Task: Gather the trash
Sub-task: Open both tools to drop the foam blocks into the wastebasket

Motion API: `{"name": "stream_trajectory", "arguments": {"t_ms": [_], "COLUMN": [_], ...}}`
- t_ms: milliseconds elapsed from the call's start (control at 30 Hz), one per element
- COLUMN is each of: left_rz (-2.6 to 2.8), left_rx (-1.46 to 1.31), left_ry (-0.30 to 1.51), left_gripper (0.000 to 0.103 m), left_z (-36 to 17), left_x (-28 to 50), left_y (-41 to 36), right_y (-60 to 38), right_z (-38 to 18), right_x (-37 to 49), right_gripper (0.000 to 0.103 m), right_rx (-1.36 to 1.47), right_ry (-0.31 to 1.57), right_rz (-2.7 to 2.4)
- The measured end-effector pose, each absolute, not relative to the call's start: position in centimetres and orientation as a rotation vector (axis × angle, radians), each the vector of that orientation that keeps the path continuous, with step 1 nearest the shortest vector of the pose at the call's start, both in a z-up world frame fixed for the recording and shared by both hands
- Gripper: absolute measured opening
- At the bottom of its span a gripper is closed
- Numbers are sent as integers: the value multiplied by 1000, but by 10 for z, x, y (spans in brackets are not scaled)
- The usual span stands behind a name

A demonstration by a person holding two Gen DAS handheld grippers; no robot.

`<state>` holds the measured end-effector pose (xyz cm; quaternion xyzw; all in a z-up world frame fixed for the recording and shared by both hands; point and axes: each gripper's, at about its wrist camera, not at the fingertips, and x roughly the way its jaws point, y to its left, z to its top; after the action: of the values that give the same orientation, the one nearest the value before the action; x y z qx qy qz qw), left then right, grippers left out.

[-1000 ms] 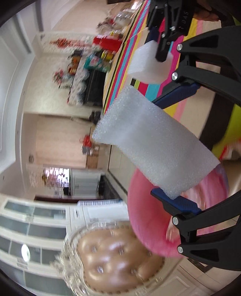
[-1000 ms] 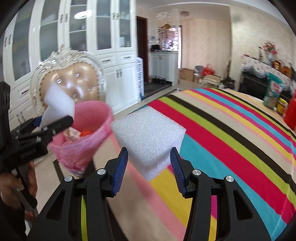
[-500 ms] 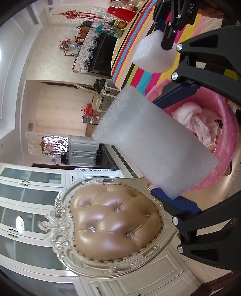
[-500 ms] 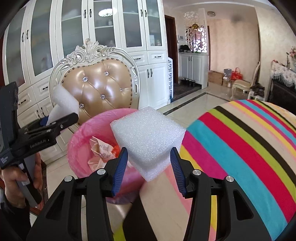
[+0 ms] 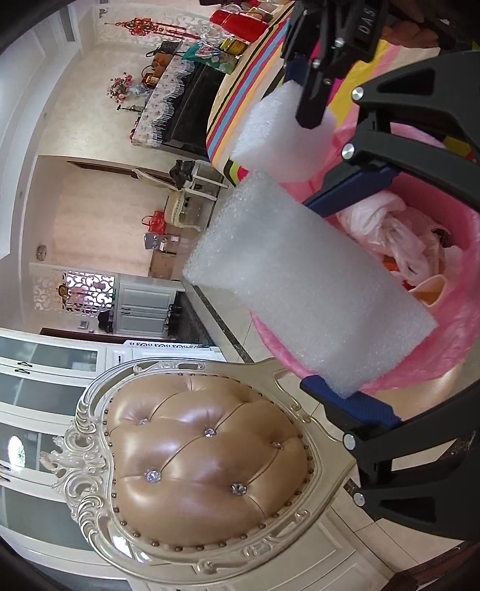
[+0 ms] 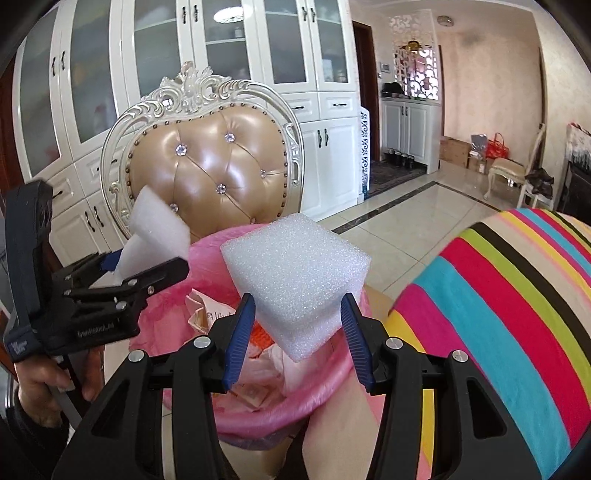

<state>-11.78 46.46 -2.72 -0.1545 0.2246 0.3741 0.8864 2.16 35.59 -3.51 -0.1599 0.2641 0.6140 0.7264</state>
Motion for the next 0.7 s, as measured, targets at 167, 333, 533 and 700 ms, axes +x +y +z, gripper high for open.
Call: {"name": "stream_trajectory", "arguments": {"t_ms": [167, 333, 533, 700], "left_rz": [790, 839, 940, 1017], "left_rx": [-308, -273, -207, -117], "left_ry": [445, 434, 388, 337], "left_gripper": [97, 98, 98, 98], "left_z": [-24, -19, -9, 12], "left_x": [-115, -124, -146, -164], "left_y": [471, 464, 436, 396], "right_y": [366, 351, 311, 265], "right_z": [-39, -36, -27, -11], "right_x": [22, 26, 28, 20], "right_gripper": [65, 75, 75, 84], "right_rx": [-348, -316, -292, -258], "right_ry": [573, 559, 566, 536], "right_rz": [1394, 1393, 1337, 1298]}}
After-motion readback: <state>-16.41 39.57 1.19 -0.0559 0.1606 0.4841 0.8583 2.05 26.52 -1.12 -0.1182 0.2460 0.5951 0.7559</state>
